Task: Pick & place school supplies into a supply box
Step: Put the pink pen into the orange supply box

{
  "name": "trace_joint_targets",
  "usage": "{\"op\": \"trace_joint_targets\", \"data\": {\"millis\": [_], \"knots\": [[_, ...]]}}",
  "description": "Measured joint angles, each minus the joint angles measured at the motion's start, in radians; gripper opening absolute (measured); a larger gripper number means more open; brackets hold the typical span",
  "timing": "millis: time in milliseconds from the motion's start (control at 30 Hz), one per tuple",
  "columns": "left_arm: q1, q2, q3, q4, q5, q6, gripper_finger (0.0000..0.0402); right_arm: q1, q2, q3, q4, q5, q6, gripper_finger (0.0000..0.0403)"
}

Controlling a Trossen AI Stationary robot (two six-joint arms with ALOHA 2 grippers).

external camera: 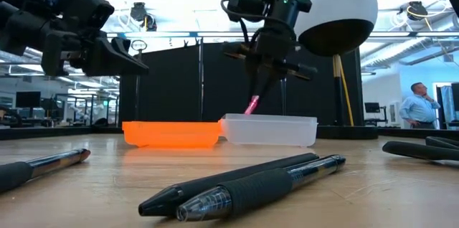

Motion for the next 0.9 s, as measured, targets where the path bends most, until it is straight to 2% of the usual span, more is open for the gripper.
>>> {"op": "trace_joint_targets", "data": {"millis": [200,667,900], "knots": [[0.000,0.000,0.000,-0.019,0.000,0.010,0.0049,0.007,0.000,-0.062,0.069,0.029,-0.071,0.0042],[0.000,0.000,0.000,-0.020,0.000,0.011,0.0049,-0.033,0.001,-0.180,0.185,0.021,-0.094,0.0044],[0.000,0.000,0.000,-0.019,0.000,0.011,0.0049,-0.032,0.001,-0.225,0.279,-0.030,-0.073,0.0087]]}}
